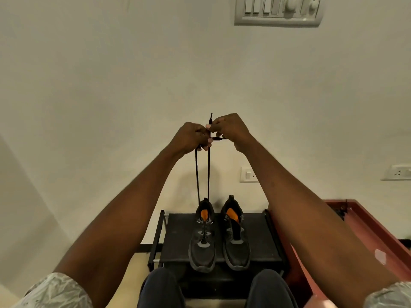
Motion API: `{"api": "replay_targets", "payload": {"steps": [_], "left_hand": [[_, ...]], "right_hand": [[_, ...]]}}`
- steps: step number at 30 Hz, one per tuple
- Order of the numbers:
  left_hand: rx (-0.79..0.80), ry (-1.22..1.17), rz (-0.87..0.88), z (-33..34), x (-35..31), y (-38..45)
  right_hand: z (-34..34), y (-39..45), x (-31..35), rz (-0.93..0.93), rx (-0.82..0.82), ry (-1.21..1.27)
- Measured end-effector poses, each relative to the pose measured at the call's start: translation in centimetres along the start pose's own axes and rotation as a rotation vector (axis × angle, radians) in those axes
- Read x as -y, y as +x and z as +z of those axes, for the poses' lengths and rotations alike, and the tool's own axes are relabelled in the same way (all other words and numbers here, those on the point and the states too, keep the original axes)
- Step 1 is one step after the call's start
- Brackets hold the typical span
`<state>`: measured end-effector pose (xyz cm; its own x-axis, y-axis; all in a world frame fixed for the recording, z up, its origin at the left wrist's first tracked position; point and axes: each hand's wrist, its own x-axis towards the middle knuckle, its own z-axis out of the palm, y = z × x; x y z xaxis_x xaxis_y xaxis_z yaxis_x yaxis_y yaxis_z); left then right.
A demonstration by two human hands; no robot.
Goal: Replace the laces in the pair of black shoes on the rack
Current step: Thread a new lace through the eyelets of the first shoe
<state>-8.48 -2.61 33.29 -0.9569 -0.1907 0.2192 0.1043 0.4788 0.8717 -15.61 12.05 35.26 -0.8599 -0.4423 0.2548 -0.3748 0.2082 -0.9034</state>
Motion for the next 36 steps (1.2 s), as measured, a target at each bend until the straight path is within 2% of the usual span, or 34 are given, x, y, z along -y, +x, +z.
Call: {"api": "replay_targets", "payload": {"steps": [2, 6, 10, 11, 13, 15, 17, 20, 23, 25, 27, 30, 32, 34, 36], "left_hand": [[-0.095, -0.001, -0.009, 0.3, 0.0, 0.2], [-0.174, 0.083, 0.050, 0.5, 0.3, 1.0], [-0.219, 0.108, 0.065, 0.3, 1.1, 1.5], [-0.213, 0.121, 0.082, 0.3, 1.1, 1.5], [-0.214, 0.142, 0.108, 0.5, 1.2, 1.7], [-0.249, 0.171, 0.128, 0.7, 1.1, 1.7], [-0.294, 0.238, 0.123, 0.8, 1.1, 1.9], [-0.300, 0.437, 0.004, 0.6, 1.3, 2.2], [-0.100, 0.628, -0.222, 0.3, 0.3, 2.0], [0.102, 0.533, -0.330, -0.1, -0.8, 1.8], [0.211, 0.302, -0.406, -0.5, -1.7, 1.7], [0.166, -0.028, -0.416, -0.7, -1.5, 1.8], [0.110, -0.119, -0.400, -0.2, -1.2, 1.8], [0.051, -0.121, -0.369, 0.3, -1.2, 1.7], [0.012, -0.152, -0.345, 0.6, -1.1, 1.7]], "right_hand": [[0.5, 0.0, 0.6, -0.026, 0.018, -0.039], [1.0, -0.1, 0.7, -0.078, 0.038, -0.047], [2.6, -0.6, -2.7, 0.030, -0.293, 0.117], [3.3, -1.0, -3.8, 0.090, -0.301, 0.131], [4.5, -1.8, -5.4, 0.236, -0.173, 0.233], [5.1, -2.4, -5.8, 0.283, -0.040, 0.266], [5.3, -2.3, -5.8, 0.244, 0.013, 0.228], [5.3, -2.0, -5.9, 0.083, -0.097, 0.062], [5.0, -1.9, -6.5, -0.139, -0.171, -0.215], [5.1, -2.0, -6.9, -0.194, -0.207, -0.367], [5.0, -2.6, -6.4, -0.086, -0.239, -0.365], [4.5, -3.4, -5.0, 0.125, -0.114, 0.103], [4.0, -3.7, -4.1, 0.171, -0.043, 0.384], [3.7, -3.6, -3.6, 0.136, -0.054, 0.448], [3.5, -3.5, -3.6, 0.054, -0.080, 0.361]]}}
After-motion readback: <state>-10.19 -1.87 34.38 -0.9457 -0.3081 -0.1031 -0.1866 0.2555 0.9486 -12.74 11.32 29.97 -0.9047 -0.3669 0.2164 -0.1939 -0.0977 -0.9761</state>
